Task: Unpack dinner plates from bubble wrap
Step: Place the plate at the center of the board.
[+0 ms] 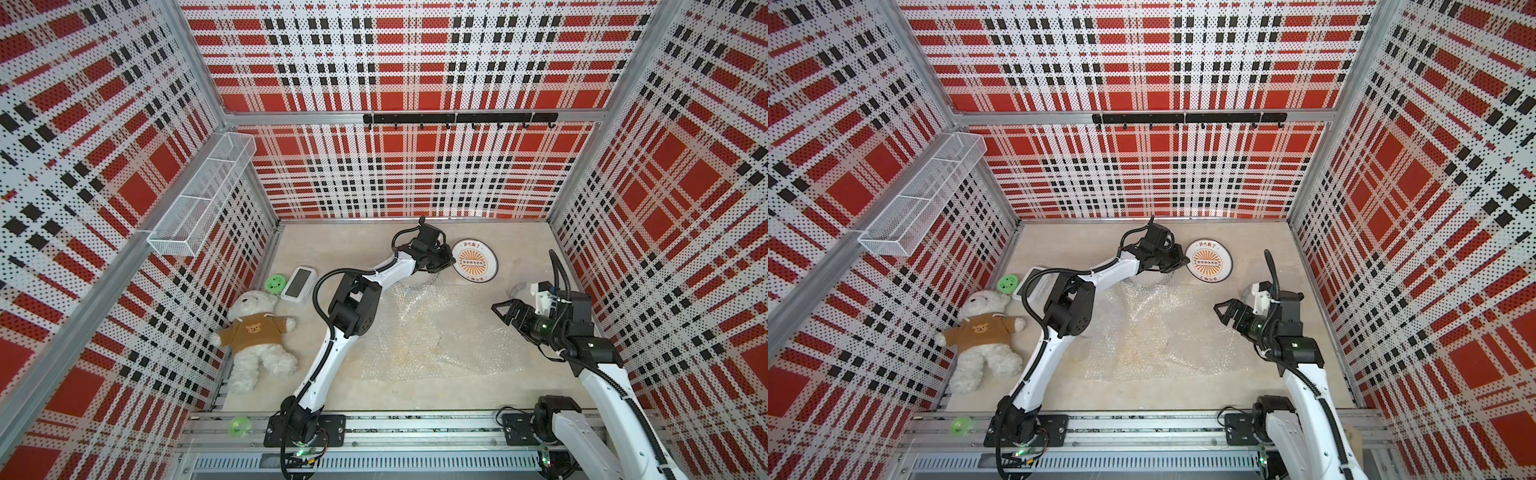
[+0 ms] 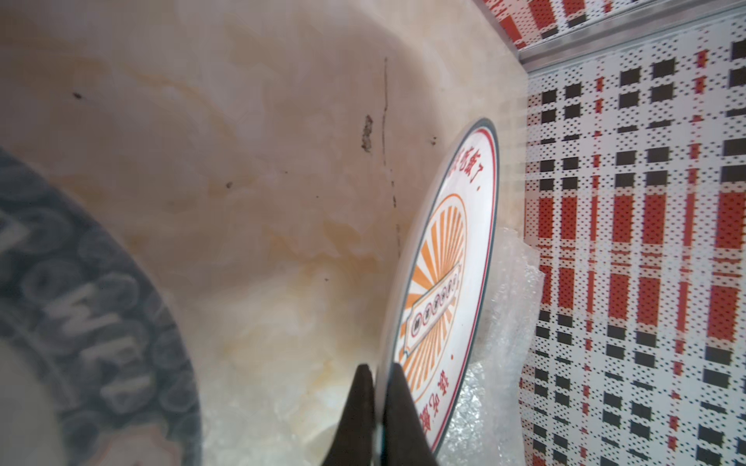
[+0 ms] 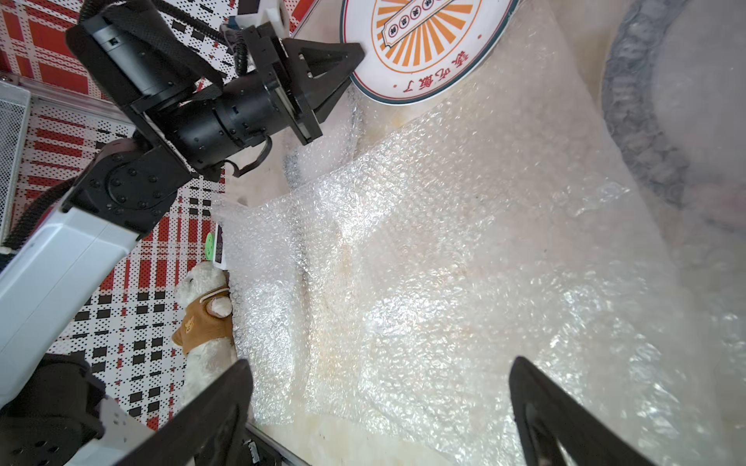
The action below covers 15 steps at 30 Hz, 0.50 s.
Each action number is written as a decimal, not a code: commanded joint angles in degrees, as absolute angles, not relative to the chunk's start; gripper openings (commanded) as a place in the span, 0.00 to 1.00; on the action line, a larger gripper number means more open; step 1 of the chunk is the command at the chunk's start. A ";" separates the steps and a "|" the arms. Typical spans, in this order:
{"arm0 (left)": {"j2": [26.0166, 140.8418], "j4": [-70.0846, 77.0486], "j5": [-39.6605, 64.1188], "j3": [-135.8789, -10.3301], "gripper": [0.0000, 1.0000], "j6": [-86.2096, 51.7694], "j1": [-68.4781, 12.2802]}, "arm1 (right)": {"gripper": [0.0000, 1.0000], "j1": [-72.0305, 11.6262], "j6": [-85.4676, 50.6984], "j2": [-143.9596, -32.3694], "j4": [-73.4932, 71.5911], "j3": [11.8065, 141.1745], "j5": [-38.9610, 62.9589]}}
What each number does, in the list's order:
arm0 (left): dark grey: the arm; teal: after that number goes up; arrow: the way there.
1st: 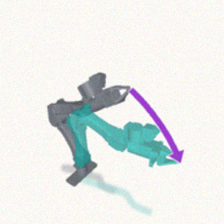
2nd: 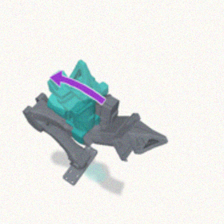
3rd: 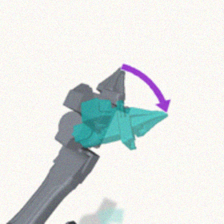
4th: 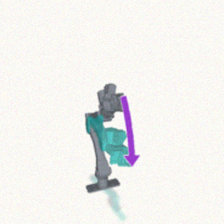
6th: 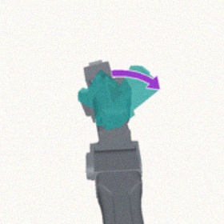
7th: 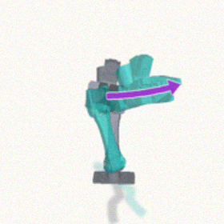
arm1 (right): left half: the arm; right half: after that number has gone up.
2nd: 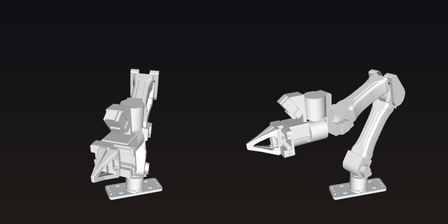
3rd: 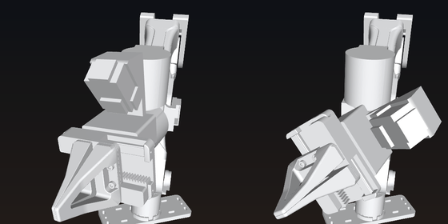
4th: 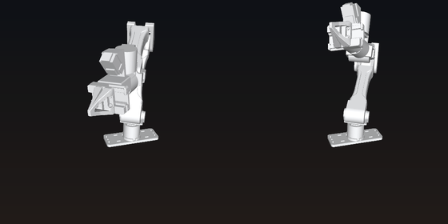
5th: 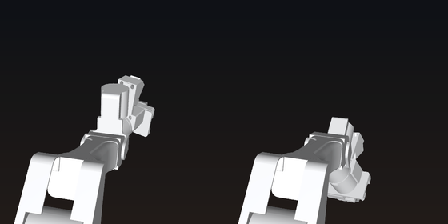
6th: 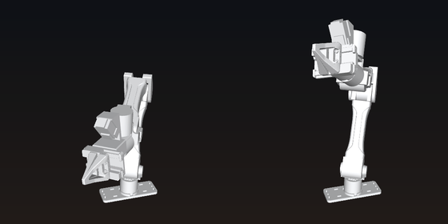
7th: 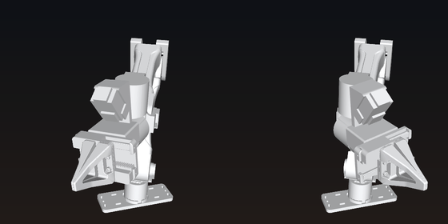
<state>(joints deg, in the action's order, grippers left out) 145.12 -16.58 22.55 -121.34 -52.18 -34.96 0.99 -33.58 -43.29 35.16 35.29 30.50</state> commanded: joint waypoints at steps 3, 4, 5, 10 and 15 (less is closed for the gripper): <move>149.37 -20.01 23.41 -128.57 0.00 -50.24 -34.28 | 1.00 1.05 -32.87 -41.96 35.47 33.40 31.40; 150.03 -20.26 23.59 -129.20 0.00 -50.25 -34.12 | 1.00 1.05 -33.05 -41.82 35.27 33.06 31.55; 150.49 -20.10 24.01 -129.46 0.00 -50.51 -34.02 | 1.00 1.05 -33.21 -41.75 35.09 32.80 31.55; 151.91 -19.22 24.21 -129.98 0.01 -51.15 -33.38 | 1.00 1.05 -33.83 -41.27 34.89 32.07 31.93; 154.30 -18.76 25.03 -132.76 0.03 -52.27 -32.43 | 1.00 1.05 -33.66 -40.87 35.74 32.16 32.08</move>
<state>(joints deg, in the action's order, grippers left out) 151.96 -19.53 24.75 -130.45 -51.44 -33.30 0.99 -33.85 -42.04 35.99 32.45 31.55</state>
